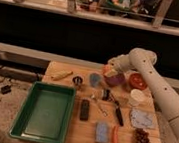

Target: Place apple in purple bowl

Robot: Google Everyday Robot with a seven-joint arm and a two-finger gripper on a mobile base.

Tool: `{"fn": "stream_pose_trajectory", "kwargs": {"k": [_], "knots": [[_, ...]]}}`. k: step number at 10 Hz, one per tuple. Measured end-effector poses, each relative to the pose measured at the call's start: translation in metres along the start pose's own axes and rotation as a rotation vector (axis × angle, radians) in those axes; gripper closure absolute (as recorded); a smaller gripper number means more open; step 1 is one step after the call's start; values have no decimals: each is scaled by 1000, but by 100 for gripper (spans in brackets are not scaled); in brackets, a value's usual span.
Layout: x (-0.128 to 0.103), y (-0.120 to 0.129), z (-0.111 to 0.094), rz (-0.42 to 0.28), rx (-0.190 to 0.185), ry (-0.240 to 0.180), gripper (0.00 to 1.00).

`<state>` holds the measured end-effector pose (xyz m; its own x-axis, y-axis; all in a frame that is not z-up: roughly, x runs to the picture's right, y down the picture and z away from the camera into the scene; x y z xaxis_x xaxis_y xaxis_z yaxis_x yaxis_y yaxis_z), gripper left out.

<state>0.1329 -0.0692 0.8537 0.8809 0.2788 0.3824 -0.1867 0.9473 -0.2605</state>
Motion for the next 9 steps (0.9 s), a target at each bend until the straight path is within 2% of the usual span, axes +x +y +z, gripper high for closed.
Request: {"fn": "stream_pose_trajectory", "kwargs": {"k": [6,7,9], "knots": [[0,-1,-1,3,4,2,92],[1,-4,-2,14,16,7,92],[18,-14,-8,53,53,28,92]]}}
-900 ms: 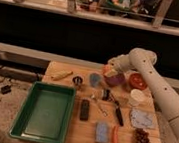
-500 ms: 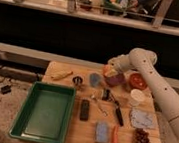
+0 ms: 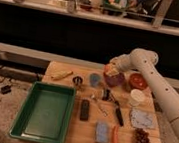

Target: Place apple in purple bowl

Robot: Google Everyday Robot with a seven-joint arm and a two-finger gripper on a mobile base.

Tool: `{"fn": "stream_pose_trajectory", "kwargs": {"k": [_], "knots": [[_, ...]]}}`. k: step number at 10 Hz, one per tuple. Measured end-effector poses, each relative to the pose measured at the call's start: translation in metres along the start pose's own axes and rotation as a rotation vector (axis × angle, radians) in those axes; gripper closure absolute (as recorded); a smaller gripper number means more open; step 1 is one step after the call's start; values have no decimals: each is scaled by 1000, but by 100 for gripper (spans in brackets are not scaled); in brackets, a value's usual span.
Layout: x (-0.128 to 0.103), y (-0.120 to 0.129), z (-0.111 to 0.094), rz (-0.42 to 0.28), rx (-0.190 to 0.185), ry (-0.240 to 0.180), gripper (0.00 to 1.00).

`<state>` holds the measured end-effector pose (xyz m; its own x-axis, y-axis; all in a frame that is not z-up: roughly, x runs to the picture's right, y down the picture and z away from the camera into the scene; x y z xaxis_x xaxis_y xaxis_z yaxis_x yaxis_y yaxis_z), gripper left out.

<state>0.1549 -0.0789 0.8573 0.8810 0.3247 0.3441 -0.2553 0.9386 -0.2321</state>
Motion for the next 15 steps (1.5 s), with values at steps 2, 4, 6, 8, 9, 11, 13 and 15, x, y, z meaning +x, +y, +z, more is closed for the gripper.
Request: {"fn": "stream_pose_trajectory", "kwargs": {"k": [2,4,6,8,9,11,13,15], "knots": [[21,-9,-6,38,32,29,92],[26,-9,-2,46,36,55,92],[32,-5,8,48,20,78,92],[34,-6,17,47,8,93,92],[33,-8,21,46,8,96,92],[36,-8,19,49,9,98,92],[35,-8,19,48,9,98,89],[34,-8,20,46,8,97,69]]}}
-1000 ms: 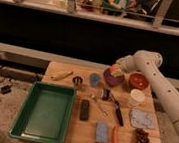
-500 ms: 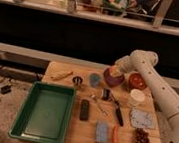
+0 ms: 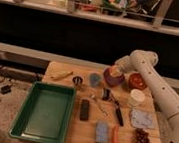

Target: Place apple in purple bowl

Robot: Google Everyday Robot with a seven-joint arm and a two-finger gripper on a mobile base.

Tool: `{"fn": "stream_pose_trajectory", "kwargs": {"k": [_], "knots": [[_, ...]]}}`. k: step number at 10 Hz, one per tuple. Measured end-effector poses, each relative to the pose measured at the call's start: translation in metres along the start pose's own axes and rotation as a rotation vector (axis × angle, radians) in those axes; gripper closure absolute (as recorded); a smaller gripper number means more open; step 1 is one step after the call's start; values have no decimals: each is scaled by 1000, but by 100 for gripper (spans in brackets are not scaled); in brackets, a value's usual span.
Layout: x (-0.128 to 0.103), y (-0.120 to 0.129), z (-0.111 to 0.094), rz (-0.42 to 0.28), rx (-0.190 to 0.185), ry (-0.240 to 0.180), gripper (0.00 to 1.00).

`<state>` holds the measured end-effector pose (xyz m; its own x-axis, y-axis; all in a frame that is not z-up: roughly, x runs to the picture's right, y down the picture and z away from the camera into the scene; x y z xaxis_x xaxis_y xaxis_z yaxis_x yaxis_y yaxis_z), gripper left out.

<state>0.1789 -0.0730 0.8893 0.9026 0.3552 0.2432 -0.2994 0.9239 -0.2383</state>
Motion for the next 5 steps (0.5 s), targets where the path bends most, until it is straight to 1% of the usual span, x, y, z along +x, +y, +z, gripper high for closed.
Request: {"fn": "stream_pose_trajectory", "kwargs": {"k": [1,2,3,4,5], "knots": [[1,0,0,1,0,0,61],[1,0,0,1,1,1,49],[1,0,0,1,0,1,40],[1,0,0,1,0,0,28],[0,0,0,0,0,0,23]]}}
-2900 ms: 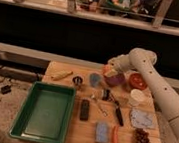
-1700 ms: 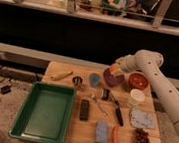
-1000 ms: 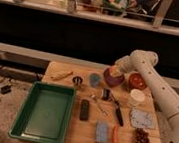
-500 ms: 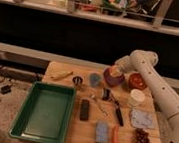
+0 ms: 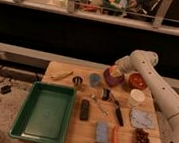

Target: Place apple in purple bowl

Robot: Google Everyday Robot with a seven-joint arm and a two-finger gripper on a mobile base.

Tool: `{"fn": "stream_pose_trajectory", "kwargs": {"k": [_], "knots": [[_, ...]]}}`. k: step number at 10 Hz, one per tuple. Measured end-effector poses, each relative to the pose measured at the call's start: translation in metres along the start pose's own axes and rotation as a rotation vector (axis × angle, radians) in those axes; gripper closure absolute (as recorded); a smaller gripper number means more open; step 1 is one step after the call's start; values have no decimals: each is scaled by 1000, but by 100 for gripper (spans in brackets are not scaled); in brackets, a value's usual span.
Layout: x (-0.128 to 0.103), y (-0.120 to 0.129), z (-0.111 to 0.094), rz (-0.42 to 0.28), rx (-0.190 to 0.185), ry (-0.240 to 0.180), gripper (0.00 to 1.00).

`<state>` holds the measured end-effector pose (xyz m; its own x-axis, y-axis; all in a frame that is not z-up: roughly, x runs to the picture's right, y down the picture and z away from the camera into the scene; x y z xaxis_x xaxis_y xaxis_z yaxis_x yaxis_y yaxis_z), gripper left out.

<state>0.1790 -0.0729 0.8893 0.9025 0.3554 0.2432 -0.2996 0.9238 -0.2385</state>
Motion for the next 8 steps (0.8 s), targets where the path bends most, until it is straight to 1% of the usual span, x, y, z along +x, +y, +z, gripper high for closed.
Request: {"fn": "stream_pose_trajectory", "kwargs": {"k": [1,8], "knots": [[0,0,0,0,0,0,20],[1,0,0,1,0,0,20]]}}
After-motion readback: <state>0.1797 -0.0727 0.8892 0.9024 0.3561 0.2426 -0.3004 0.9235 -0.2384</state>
